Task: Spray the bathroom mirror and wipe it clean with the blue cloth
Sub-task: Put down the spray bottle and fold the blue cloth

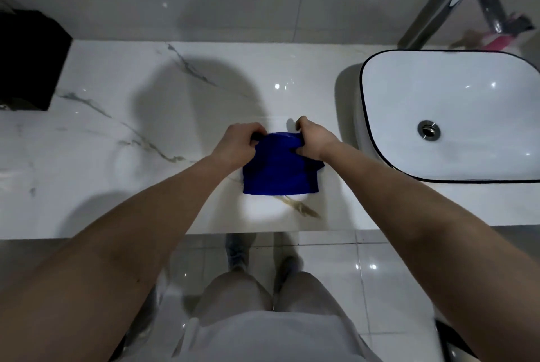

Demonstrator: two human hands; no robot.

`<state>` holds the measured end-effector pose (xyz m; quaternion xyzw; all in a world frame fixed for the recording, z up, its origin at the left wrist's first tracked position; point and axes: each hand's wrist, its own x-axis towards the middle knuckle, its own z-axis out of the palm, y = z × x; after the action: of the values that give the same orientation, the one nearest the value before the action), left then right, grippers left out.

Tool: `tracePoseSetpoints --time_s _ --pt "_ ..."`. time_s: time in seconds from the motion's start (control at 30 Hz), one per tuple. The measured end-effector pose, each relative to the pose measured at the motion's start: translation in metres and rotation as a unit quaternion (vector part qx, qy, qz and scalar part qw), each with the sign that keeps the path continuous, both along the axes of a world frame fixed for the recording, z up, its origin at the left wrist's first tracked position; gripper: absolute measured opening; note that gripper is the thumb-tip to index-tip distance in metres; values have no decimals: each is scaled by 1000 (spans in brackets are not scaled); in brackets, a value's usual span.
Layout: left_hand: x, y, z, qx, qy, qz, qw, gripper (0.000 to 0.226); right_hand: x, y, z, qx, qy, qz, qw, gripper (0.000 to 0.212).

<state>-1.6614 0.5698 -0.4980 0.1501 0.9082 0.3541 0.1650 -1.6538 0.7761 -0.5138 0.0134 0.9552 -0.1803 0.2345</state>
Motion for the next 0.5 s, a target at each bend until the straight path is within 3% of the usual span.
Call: tracePoseSetpoints --time_s 0.07,0.23,0.4,0.5 --pt "7 1 5 -10 10 -7 1000 40 6 0 2 30 -17 17 999 62" --pt "19 7 19 -21 34 -16 999 38 18 9 11 90 33 60 994 40" --pt "27 5 27 -35 71 -33 996 39 28 17 23 54 29 73 995 35" --pt "29 8 32 -99 119 -72 985 41 34 19 33 7 11 60 998 24"
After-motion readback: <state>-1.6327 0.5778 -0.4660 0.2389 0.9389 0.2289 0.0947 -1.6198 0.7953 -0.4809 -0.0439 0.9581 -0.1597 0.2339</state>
